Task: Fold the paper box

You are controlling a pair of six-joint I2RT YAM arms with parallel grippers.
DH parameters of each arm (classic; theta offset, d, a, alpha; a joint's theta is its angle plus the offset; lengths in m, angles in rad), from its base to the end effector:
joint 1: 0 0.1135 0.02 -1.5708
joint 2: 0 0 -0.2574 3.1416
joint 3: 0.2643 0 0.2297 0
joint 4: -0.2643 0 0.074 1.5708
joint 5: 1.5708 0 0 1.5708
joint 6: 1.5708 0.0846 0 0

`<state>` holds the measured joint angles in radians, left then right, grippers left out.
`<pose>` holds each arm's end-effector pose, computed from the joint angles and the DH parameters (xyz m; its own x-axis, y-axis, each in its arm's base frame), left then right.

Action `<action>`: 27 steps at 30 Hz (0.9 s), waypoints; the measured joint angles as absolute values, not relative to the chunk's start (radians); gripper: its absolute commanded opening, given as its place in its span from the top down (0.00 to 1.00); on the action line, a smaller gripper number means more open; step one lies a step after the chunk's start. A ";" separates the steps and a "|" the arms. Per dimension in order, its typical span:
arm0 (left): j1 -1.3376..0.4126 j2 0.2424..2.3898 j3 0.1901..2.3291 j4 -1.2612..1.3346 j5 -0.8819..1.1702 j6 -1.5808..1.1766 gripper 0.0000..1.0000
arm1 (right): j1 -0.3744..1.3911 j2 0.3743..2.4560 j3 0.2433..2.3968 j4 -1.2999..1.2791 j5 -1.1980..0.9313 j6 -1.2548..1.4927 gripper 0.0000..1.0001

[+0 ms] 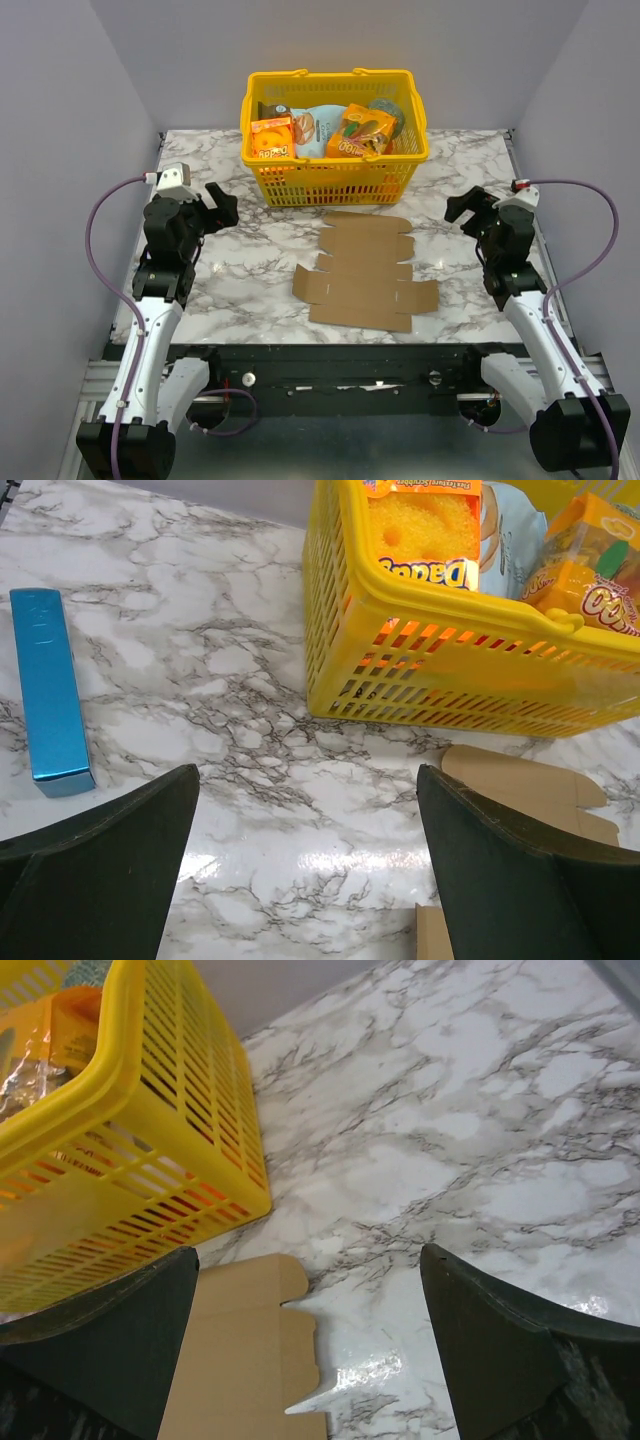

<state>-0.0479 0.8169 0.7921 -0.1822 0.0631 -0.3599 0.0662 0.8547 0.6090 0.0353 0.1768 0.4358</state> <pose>0.2215 -0.0160 0.3231 -0.2307 -0.3408 -0.9114 0.0301 0.9337 -0.3568 0.2350 0.0007 0.2791 -0.1439 0.4069 -0.9020 0.1845 0.9066 0.3795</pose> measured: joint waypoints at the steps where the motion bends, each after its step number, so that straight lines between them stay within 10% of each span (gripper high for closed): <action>1: -0.048 0.817 0.792 -0.182 0.063 -0.361 0.01 | 0.066 0.863 0.615 0.031 0.158 0.435 0.00; 27: -0.545 1.147 0.482 -0.019 0.121 -0.676 0.20 | 0.073 0.876 0.696 -0.117 -0.164 0.400 0.04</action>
<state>-0.5446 1.1469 0.4816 -0.0185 0.1207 -0.6762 0.0734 0.8764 0.6964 -0.1165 -0.1638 0.3996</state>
